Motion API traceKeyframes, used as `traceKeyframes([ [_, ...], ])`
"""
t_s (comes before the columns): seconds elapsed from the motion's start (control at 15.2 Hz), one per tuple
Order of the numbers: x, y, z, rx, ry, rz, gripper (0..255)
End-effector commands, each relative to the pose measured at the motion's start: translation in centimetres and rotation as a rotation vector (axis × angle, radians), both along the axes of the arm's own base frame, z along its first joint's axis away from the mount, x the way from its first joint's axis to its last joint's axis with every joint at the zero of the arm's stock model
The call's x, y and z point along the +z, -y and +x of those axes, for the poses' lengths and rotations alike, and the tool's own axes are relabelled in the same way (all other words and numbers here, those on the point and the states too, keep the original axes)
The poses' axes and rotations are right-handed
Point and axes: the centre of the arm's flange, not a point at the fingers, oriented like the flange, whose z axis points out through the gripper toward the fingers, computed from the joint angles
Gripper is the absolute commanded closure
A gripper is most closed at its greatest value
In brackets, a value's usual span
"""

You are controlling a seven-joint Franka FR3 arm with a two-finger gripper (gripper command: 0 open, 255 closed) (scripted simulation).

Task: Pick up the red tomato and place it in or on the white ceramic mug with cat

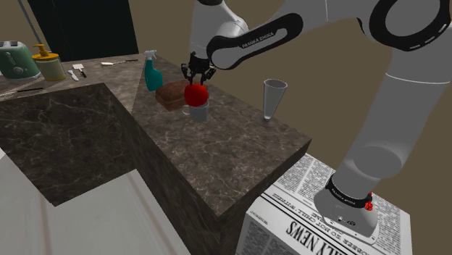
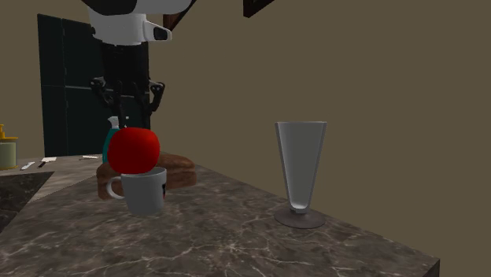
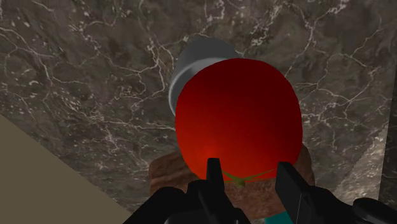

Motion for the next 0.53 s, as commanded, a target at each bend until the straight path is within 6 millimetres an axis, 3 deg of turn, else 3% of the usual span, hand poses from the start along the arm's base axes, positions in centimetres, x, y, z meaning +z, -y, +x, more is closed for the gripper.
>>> traceKeyframes([
  [0.0, -0.53, 0.04, 0.05, -0.001, -0.004, -0.001, 255],
  [0.4, -0.53, 0.04, 0.05, -0.001, -0.004, -0.001, 255],
  [0.46, -0.55, 0.01, 0.01, -0.001, -0.004, -0.001, 0],
])
